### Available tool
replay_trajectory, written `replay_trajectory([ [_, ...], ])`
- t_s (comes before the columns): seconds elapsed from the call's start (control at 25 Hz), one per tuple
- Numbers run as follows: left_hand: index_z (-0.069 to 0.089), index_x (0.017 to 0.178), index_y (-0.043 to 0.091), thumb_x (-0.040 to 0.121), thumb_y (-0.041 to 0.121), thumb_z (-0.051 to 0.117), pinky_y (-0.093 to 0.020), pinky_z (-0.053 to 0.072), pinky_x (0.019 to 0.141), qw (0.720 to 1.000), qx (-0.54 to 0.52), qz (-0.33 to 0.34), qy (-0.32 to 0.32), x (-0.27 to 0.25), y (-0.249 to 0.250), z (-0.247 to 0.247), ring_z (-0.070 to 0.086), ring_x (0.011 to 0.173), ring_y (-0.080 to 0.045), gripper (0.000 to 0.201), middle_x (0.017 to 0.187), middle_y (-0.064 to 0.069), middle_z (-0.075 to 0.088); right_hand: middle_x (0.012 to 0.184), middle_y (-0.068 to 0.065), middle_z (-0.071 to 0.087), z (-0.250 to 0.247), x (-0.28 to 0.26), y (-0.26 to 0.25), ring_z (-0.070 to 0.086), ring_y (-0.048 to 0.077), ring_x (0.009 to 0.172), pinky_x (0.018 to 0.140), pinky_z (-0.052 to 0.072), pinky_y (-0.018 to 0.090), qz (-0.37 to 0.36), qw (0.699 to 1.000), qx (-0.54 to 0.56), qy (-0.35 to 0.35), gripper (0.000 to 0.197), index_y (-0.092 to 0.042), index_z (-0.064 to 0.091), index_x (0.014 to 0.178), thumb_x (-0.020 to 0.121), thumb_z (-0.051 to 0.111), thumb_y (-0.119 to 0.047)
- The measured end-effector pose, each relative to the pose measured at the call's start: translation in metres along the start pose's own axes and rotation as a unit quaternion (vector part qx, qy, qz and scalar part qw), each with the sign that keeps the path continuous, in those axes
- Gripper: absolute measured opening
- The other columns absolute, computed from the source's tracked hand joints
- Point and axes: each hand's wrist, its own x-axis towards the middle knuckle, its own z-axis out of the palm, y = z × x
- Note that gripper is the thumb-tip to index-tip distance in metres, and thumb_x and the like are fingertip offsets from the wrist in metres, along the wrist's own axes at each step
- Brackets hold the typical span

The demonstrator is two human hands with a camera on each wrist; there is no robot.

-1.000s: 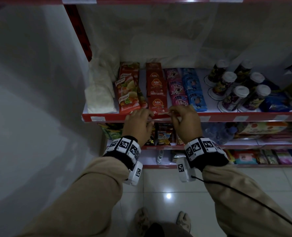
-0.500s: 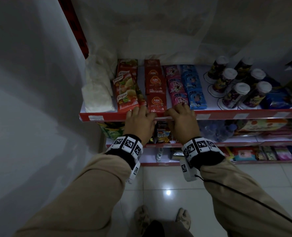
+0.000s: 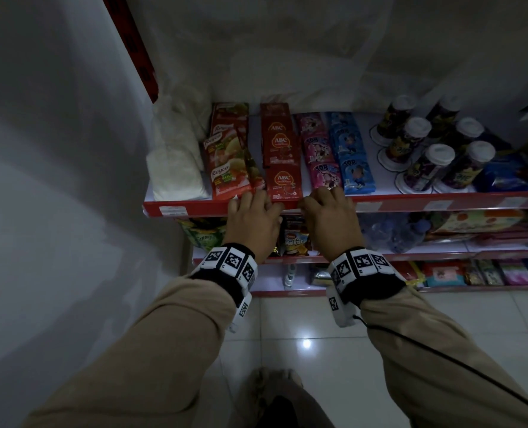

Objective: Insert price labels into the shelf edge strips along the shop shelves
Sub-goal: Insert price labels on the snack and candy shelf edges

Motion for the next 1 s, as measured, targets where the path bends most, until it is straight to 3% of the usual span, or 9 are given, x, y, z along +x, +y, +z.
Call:
replay_trajectory([
  [0.2,0.051,0.124,0.025,0.092,0.033,0.048,-0.040,0.032,0.088,1.000,-0.011,-0.010,0.005,-0.003,0.002,-0.003,0.045,0.109,-0.025,0.033,0.119,-0.001,0.051,0.101,0.013,0.061,-0.005,0.000,0.000,0.052,0.035,0.094,0.073,0.042,0.042,-0.003,1.000,0.028,0.003,0.024,-0.010,0.063,0.103,0.079,0.065,-0.012],
  [0.56,0.055,0.121,0.022,0.085,0.026,0.057,-0.041,0.031,0.087,1.000,0.007,-0.007,0.021,-0.017,-0.004,-0.017,0.049,0.107,-0.023,0.037,0.117,0.000,0.055,0.110,0.015,0.055,-0.011,-0.001,-0.014,0.049,0.035,0.098,0.078,0.039,0.043,-0.014,0.998,0.055,-0.014,0.035,-0.013,0.061,0.105,0.071,0.065,-0.020],
  [0.76,0.049,0.133,0.019,0.081,0.026,0.057,-0.042,0.029,0.091,0.999,0.019,-0.040,-0.002,-0.037,-0.023,-0.017,0.046,0.119,-0.023,0.053,0.132,-0.001,0.051,0.110,0.015,0.056,-0.012,0.002,-0.031,0.049,0.035,0.100,0.081,0.039,0.044,-0.049,0.997,0.045,-0.027,0.035,-0.012,0.061,0.107,0.074,0.066,-0.023],
  [1.0,0.047,0.136,0.019,0.081,0.027,0.060,-0.040,0.032,0.089,0.999,0.033,-0.011,-0.029,-0.034,-0.040,-0.020,0.046,0.114,-0.027,0.057,0.127,-0.005,0.051,0.100,0.018,0.060,-0.005,0.005,-0.052,0.053,0.036,0.093,0.075,0.044,0.041,-0.042,0.996,0.075,-0.011,0.031,-0.004,0.062,0.099,0.069,0.068,-0.009],
])
